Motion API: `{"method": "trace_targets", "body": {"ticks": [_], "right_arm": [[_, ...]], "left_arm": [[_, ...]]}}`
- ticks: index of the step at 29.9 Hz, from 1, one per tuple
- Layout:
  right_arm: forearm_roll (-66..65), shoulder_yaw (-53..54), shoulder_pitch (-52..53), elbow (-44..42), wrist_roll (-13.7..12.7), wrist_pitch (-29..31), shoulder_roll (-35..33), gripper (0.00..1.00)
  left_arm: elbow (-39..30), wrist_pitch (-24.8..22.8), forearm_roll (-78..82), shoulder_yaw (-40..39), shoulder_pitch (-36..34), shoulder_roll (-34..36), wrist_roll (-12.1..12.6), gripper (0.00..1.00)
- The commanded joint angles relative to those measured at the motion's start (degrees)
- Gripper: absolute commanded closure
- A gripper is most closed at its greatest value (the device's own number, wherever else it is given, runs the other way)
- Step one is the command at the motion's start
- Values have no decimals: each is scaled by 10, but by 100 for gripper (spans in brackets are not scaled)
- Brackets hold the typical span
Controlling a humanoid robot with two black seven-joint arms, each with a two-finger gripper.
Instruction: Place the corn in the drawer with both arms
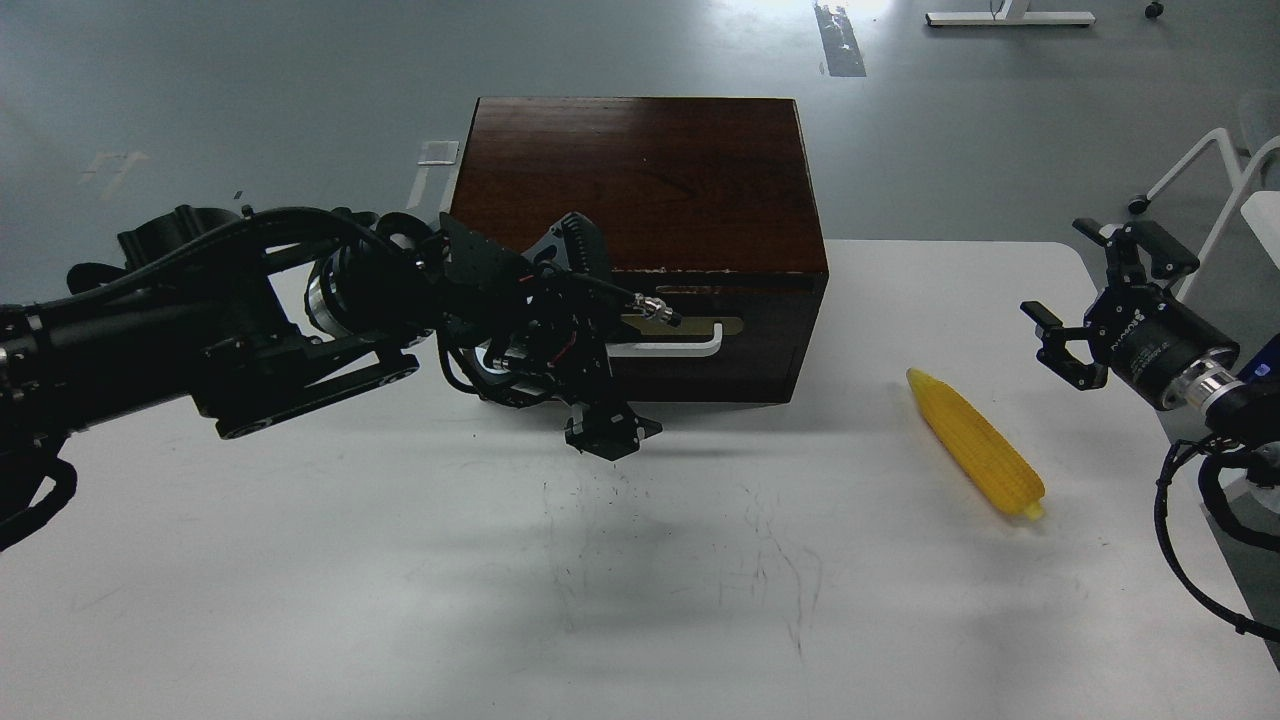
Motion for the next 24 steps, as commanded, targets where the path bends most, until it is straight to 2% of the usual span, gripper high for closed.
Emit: {"method": "trace_targets", "body": {"ticks": [1, 7, 24], "right_arm": [[0, 0, -2, 0, 0, 0, 0, 0], [0, 0, -3, 0, 0, 0, 0, 0], [0, 0, -3, 1, 0, 0, 0, 0]], "left_arm": [[-21, 0, 0, 2, 2, 2, 0, 1], [-47, 0, 0, 26, 1, 9, 0, 1], [-129, 0, 0, 26, 7, 52, 0, 1]]}}
